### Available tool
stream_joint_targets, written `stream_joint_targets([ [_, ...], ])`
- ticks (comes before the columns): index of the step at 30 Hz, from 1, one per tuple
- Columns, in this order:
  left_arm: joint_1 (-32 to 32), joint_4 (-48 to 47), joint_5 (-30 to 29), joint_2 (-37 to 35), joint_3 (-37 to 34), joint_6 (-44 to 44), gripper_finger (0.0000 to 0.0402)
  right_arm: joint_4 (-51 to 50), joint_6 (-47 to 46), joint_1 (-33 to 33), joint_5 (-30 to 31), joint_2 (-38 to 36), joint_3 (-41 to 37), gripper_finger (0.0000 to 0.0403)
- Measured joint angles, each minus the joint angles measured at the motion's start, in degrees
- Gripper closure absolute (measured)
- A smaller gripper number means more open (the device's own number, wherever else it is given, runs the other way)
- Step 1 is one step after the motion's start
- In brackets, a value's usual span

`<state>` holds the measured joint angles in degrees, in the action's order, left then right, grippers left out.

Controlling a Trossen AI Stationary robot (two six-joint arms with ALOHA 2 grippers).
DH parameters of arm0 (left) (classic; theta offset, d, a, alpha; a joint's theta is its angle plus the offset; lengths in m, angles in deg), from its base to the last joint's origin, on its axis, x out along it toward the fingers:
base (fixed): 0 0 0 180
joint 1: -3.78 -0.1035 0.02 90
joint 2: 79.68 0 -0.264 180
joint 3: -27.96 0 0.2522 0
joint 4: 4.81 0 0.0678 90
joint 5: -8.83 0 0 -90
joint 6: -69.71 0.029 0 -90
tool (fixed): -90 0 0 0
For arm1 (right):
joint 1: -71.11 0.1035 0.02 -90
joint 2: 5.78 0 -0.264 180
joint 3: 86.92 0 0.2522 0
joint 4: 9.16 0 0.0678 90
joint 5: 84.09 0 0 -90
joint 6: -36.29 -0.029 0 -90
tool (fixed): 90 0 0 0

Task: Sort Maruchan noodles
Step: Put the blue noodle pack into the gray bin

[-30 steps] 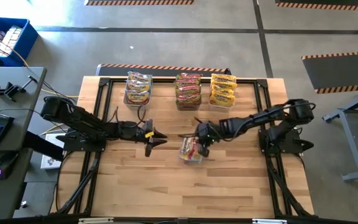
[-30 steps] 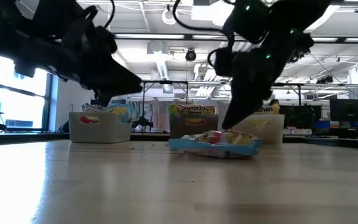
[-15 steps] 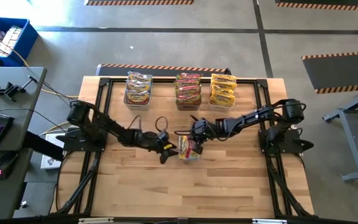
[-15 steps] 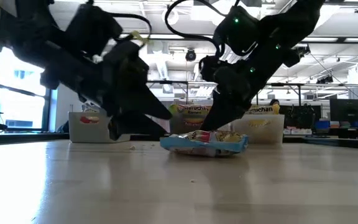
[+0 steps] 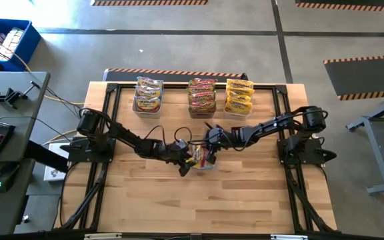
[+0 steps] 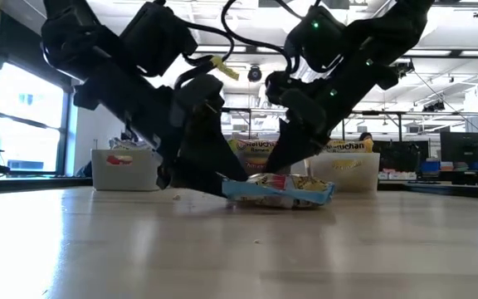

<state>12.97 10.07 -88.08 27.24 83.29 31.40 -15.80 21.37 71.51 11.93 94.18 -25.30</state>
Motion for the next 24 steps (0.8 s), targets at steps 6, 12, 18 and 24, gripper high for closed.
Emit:
stream_joint_targets([
  [6, 0.0, 0.3, -3.2, 1.4, 0.2, 1.7, 0.0248, 1.9, 0.5, 0.0, -0.4, 0.0, 0.0, 0.0403],
  [12, 0.0, 4.7, -3.3, 3.4, 0.2, 8.4, 0.0366, -0.4, 4.1, 0.0, -0.6, -3.1, 0.0, 0.0373],
  [18, 0.0, 5.9, -4.7, 0.7, 0.3, 21.0, 0.0393, -18.3, 5.3, -2.5, -2.9, -13.3, 0.1, 0.0285],
  [24, 1.2, 5.5, -7.6, -4.8, 0.2, 37.3, 0.04, -25.2, 7.4, -8.1, -19.4, -16.4, 0.0, 0.0206],
])
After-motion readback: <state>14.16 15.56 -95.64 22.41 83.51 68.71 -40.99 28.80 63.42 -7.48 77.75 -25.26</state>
